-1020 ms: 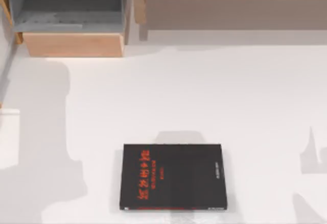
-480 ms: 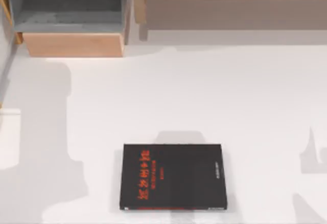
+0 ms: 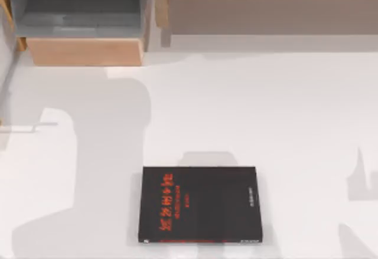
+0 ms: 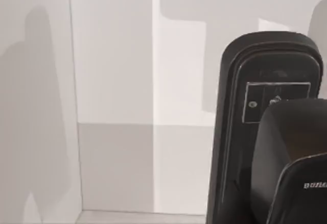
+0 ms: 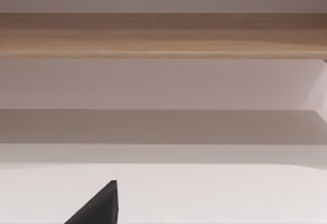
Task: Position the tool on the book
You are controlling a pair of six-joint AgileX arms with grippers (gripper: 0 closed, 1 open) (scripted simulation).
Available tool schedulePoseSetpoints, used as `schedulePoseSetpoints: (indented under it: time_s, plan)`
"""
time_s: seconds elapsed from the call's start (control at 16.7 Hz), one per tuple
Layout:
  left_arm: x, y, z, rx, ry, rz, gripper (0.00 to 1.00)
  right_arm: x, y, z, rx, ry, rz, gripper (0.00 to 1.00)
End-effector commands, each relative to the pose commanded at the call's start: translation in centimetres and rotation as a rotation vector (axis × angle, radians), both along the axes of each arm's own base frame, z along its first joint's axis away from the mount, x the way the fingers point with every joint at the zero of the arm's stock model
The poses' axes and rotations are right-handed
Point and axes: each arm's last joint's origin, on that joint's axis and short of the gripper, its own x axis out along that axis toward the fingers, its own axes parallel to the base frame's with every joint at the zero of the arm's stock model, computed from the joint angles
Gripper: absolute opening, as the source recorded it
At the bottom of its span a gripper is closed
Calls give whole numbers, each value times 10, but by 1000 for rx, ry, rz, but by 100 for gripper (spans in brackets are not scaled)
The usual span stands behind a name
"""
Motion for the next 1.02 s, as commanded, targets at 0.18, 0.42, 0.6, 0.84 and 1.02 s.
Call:
schedulePoseSetpoints:
  time_s: [0.18,0.42,0.6,0.84,1.02]
  plan:
    - [-5,-32,34,41,-3,-18,0,0,0,0,0,0,0,100]
    - [-14,-101,61,80,13,-71,0,0,0,0,0,0,0,100]
    - [-25,-163,64,90,14,-88,0,0,0,0,0,0,0,100]
    - [-52,-253,49,63,-16,-69,0,0,0,0,0,0,0,100]
    - [-87,-328,27,13,-29,-63,0,0,0,0,0,0,0,100]
